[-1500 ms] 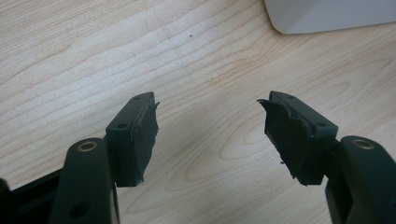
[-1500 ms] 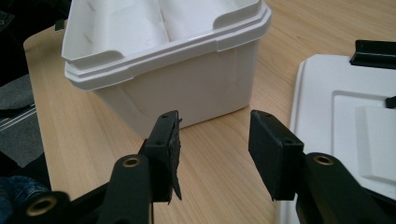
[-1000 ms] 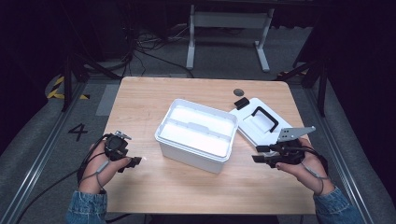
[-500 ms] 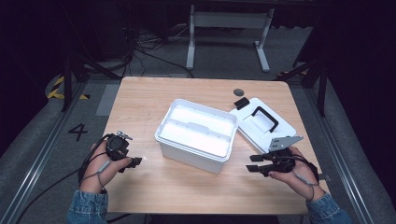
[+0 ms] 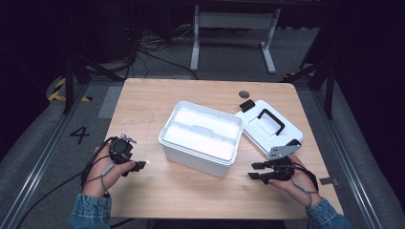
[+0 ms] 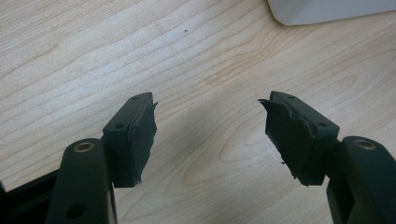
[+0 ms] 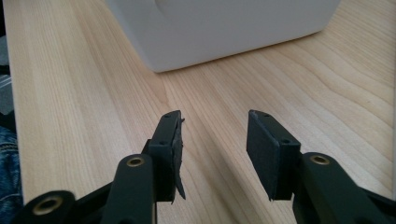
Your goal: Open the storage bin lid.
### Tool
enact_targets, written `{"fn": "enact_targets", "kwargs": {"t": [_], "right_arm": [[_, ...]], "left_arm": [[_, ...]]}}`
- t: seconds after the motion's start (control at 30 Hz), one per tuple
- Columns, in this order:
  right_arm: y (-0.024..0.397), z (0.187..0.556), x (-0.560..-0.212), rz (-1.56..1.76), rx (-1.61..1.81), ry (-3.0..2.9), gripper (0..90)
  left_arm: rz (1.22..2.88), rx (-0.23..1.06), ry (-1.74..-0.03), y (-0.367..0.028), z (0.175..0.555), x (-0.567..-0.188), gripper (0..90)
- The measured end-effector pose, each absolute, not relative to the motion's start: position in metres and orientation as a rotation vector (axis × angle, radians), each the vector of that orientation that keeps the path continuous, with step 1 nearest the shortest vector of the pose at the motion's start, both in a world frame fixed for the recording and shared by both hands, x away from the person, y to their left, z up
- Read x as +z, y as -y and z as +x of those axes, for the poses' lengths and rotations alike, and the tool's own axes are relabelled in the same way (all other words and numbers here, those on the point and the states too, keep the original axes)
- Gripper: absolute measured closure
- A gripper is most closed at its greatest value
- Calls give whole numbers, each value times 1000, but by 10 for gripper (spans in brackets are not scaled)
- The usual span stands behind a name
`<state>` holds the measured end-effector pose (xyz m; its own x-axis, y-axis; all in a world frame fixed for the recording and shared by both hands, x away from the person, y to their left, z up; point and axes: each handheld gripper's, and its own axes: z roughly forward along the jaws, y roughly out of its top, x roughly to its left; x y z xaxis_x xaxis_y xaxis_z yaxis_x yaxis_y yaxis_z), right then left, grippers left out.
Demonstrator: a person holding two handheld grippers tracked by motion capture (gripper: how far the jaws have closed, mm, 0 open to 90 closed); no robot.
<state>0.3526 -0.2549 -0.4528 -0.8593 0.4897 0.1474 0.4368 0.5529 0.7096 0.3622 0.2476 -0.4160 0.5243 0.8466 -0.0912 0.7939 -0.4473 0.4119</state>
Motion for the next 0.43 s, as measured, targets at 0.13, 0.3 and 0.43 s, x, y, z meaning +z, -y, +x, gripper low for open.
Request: {"fn": "enact_targets", "kwargs": {"t": [0.13,0.3,0.43], "right_arm": [[252,351,-461,779,1168,-2730,572],[250,349,-463,741,1171,-2720,566],[249,348,-463,741,1185,-2714,556]], "left_arm": [[2366,172,-1341,-248,362,-417,342],[2364,172,-1340,-249,362,-418,340],[2365,167,-1338,-248,362,-418,332]]}}
